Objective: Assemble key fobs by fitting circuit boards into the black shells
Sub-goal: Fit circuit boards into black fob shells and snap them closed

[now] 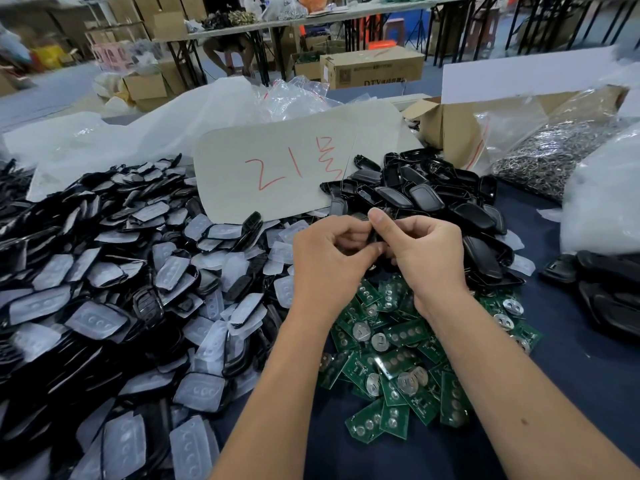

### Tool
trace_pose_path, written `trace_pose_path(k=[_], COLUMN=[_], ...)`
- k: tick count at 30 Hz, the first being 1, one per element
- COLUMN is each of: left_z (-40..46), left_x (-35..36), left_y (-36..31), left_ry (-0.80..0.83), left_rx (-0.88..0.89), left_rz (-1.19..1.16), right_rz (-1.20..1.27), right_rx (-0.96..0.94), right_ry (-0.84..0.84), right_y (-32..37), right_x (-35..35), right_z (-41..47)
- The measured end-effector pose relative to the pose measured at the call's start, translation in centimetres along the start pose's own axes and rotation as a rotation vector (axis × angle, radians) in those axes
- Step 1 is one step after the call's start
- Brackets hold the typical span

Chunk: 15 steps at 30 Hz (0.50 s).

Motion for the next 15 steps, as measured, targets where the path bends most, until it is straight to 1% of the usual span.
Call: trace_pose_path(k=[3, 8, 11, 15], left_z=[0.2, 0.5, 0.5, 0.4], left_x=[-0.4, -1.1, -1.3, -1.6], left_y=[0.2, 0.5, 0.6, 0.4], left_ry=[-0.001, 0.031, 0.067, 0.097], left_rx=[-0.025, -0.048, -0.06, -0.051], left_rz=[-0.02, -0.026, -0.02, -0.012], right_rz=[-0.074, 0.012, 0.02, 0.04], right_rx=[-0.028, -0.094, -0.155, -0.176], right_ry=[0.086, 0.37, 0.423, 0.452], right_y=[0.4, 1.1, 1.5, 1.8], right_x=[-0.2, 0.0, -0.1, -0.2], right_z=[0.5, 0.7, 0.6, 0.5])
Point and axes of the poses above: each hand's wrist, its own z-axis towards the middle knuckle, its own x-axis out of the palm, y = z × x, the point moved 6 cm from there along z, towards the middle knuckle, and after that the axes turned 2 degrees about y, right-handed, at the moved point
